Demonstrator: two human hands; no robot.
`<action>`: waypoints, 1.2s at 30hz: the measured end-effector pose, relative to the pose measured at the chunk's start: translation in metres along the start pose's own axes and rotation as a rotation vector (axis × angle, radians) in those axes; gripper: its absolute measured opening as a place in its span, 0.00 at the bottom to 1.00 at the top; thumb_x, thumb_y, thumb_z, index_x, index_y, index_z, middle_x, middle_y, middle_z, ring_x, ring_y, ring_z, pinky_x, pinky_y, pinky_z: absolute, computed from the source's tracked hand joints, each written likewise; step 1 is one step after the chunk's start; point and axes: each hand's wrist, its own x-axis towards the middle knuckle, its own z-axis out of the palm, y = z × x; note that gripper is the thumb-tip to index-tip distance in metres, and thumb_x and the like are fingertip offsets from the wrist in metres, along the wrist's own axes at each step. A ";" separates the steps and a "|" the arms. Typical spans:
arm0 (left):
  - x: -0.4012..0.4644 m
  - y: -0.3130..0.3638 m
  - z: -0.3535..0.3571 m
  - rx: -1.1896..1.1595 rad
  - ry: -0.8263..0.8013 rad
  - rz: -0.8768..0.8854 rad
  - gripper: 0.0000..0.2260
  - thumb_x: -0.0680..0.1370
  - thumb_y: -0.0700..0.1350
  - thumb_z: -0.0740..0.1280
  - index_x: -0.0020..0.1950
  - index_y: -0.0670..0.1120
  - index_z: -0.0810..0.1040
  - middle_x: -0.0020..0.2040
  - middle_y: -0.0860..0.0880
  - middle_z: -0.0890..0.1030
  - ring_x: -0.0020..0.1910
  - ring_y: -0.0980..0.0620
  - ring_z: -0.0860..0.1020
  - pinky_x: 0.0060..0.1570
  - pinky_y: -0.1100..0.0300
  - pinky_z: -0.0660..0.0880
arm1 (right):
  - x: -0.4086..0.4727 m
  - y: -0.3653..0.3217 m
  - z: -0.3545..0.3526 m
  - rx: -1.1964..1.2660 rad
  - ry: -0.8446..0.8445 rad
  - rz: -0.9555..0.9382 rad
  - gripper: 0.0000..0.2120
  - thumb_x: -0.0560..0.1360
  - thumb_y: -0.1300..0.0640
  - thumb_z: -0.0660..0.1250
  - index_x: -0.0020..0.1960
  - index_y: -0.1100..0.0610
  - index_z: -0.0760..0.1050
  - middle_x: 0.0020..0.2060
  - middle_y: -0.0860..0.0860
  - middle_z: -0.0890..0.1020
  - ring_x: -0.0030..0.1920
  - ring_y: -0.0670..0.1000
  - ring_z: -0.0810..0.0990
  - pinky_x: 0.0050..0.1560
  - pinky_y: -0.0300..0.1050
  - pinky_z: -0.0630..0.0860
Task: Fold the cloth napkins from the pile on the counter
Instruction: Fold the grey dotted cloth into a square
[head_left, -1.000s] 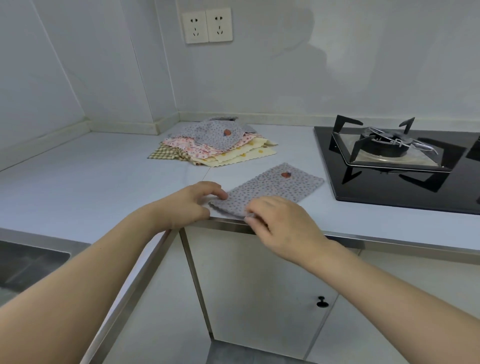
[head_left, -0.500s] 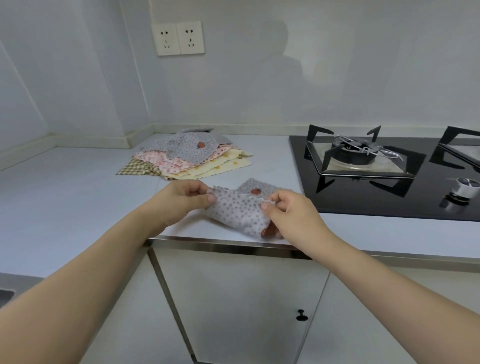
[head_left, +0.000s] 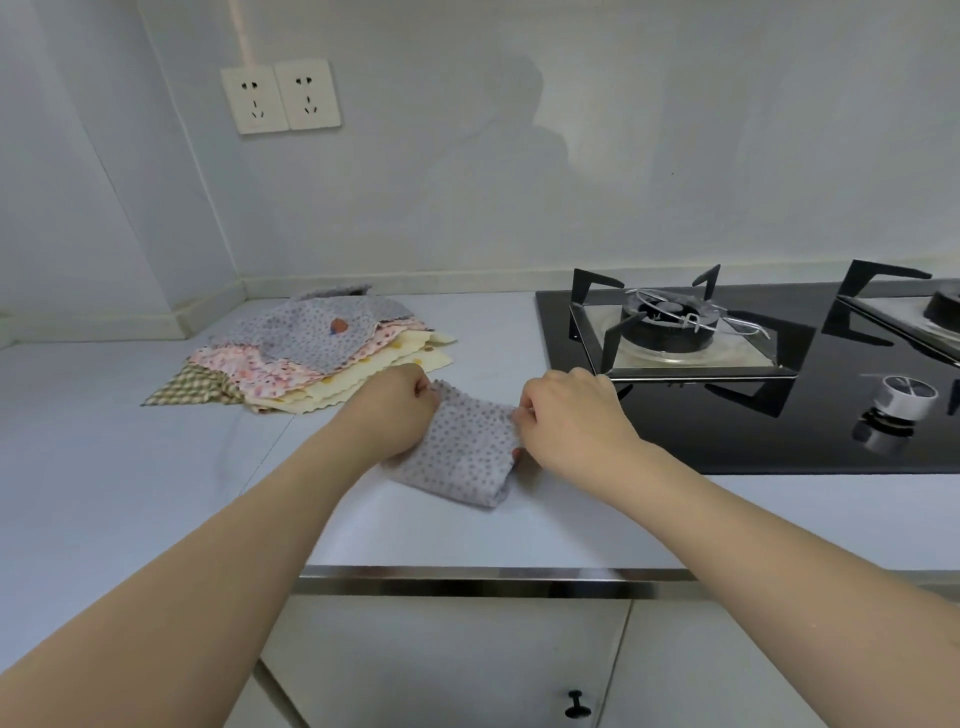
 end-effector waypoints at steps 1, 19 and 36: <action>0.004 0.001 0.006 0.056 0.005 0.003 0.10 0.81 0.49 0.59 0.43 0.46 0.70 0.41 0.47 0.76 0.40 0.48 0.73 0.33 0.57 0.64 | 0.004 0.001 0.001 -0.031 -0.020 0.005 0.14 0.80 0.50 0.57 0.55 0.55 0.78 0.54 0.54 0.78 0.56 0.58 0.72 0.57 0.52 0.65; 0.008 0.000 0.030 0.279 0.100 -0.065 0.16 0.81 0.57 0.57 0.48 0.46 0.74 0.44 0.49 0.79 0.44 0.46 0.77 0.43 0.54 0.71 | 0.023 0.012 0.013 -0.224 -0.154 0.028 0.12 0.80 0.51 0.58 0.59 0.56 0.71 0.56 0.53 0.76 0.59 0.58 0.69 0.58 0.54 0.59; -0.033 -0.026 -0.023 -0.534 -0.230 -0.342 0.04 0.76 0.44 0.70 0.48 0.44 0.83 0.50 0.49 0.82 0.48 0.54 0.77 0.39 0.65 0.67 | 0.032 0.002 0.004 -0.365 -0.346 0.053 0.09 0.80 0.53 0.57 0.58 0.52 0.72 0.57 0.53 0.75 0.62 0.58 0.67 0.63 0.57 0.56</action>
